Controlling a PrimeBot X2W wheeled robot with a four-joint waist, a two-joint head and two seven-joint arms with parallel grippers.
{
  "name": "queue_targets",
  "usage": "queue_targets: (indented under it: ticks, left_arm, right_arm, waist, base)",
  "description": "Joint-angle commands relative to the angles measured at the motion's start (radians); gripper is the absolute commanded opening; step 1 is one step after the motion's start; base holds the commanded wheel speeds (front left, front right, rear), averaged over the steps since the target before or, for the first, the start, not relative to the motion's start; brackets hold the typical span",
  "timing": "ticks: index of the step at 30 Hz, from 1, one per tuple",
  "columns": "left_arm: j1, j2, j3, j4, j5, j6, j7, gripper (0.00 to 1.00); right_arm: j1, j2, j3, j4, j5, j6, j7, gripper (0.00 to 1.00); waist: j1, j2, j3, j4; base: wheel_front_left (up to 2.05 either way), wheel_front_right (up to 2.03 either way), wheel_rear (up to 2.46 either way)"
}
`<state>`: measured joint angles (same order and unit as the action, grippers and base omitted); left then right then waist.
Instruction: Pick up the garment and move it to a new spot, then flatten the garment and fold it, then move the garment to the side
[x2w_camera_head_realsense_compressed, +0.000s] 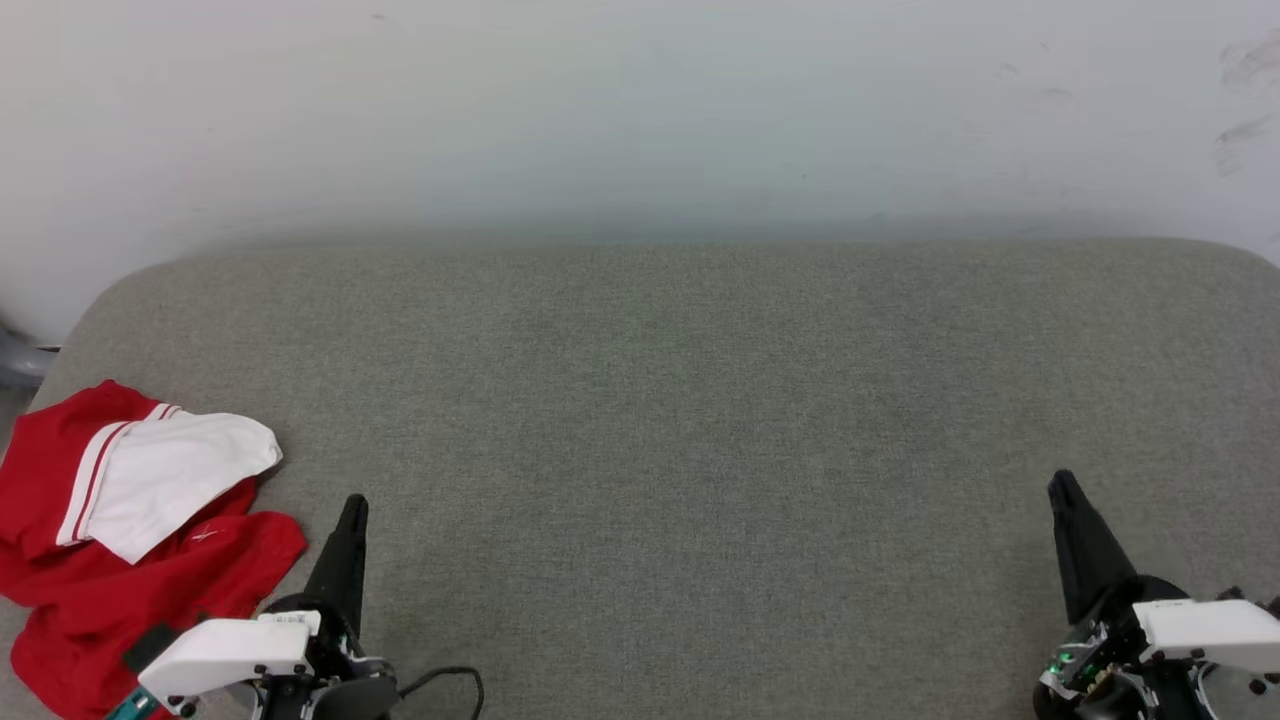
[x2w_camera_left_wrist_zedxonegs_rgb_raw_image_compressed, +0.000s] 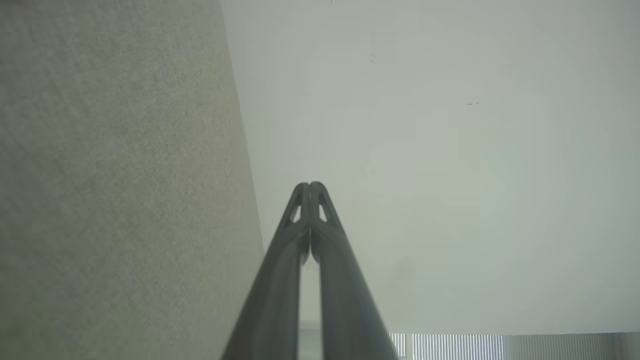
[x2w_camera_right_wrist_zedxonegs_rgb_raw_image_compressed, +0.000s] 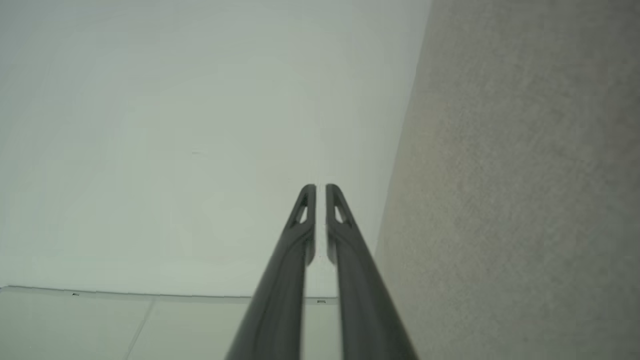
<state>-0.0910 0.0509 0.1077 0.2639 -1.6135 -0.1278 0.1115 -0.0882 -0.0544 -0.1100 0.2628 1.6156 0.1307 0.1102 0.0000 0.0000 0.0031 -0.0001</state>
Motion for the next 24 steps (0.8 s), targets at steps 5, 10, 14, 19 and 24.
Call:
queue_targets:
  ticks: [5,10,14,19,24]
  left_arm:
    - [-0.01,0.0,-0.029,-0.025,0.003,0.0,-0.025,1.0]
    - [-0.013,0.0,-0.053,-0.04,0.005,-0.001,-0.045,1.0]
    - [-0.016,0.0,-0.074,-0.055,0.008,-0.001,-0.064,1.0]
    - [-0.018,0.001,-0.101,-0.078,0.026,-0.001,-0.097,1.0]
    - [-0.024,0.011,-0.117,-0.093,0.094,-0.001,-0.119,1.0]
  right_arm:
    - [0.001,-0.001,0.015,-0.033,-0.014,0.0,-0.016,1.0]
    - [0.007,-0.004,0.032,-0.053,-0.024,0.0,-0.032,1.0]
    - [0.013,-0.009,0.048,-0.071,-0.032,0.0,-0.05,1.0]
    - [0.02,-0.021,0.073,-0.093,-0.048,0.0,-0.087,1.0]
    - [0.024,-0.041,0.089,-0.097,-0.107,0.0,-0.115,1.0]
  waist:
    - [0.0,0.0,0.0,0.0]
    - [0.0,0.0,0.0,-0.001]
    - [0.0,0.0,0.0,-0.001]
    - [0.0,0.0,-0.001,-0.001]
    - [0.0,0.0,-0.002,0.0]
  base:
    - [0.0,0.0,0.0]
    - [0.0,0.0,0.0]
    - [0.0,0.0,0.0]
    - [0.0,0.0,0.0]
    - [0.0,0.0,0.0]
